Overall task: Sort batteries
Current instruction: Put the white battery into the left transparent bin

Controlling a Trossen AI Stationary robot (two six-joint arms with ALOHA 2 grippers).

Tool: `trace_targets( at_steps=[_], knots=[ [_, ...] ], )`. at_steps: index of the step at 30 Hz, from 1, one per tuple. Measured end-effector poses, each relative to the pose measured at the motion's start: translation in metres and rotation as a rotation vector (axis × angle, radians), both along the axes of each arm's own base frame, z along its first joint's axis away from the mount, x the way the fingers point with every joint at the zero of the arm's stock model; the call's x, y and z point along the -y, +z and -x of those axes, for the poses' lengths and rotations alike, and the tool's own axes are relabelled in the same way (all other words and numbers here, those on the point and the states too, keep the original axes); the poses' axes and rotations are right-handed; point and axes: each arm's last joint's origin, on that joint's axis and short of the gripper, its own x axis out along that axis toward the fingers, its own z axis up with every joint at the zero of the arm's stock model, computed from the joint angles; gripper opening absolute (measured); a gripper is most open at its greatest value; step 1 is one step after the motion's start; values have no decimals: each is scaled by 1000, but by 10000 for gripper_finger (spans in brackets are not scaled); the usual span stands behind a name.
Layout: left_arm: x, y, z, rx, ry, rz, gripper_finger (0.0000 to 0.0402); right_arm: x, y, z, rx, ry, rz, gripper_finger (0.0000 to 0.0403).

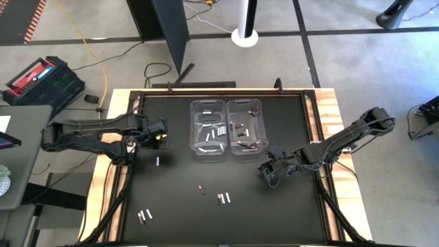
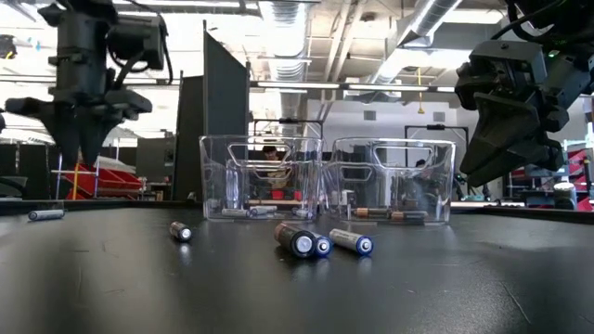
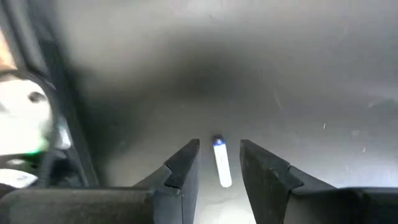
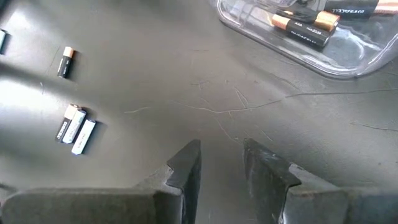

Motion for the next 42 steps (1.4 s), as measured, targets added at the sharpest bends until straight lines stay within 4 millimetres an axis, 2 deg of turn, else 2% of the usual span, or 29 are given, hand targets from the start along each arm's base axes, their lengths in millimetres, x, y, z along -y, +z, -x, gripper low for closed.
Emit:
trace_targets(
  at_steps=[5, 13, 26, 42],
  knots=[
    [2, -18, -2, 72, -1, 89, 110, 0, 0, 0, 0, 1, 1, 137],
    [6, -34, 5, 34, 25, 154, 110, 0, 0, 0, 0, 1, 1, 137],
    [8, -45, 6, 64, 38, 196, 110, 0, 0, 0, -2, 13, 11, 137],
    [8, -46, 6, 60, 31, 195, 110, 0, 0, 0, -2, 19, 17, 137]
  ],
)
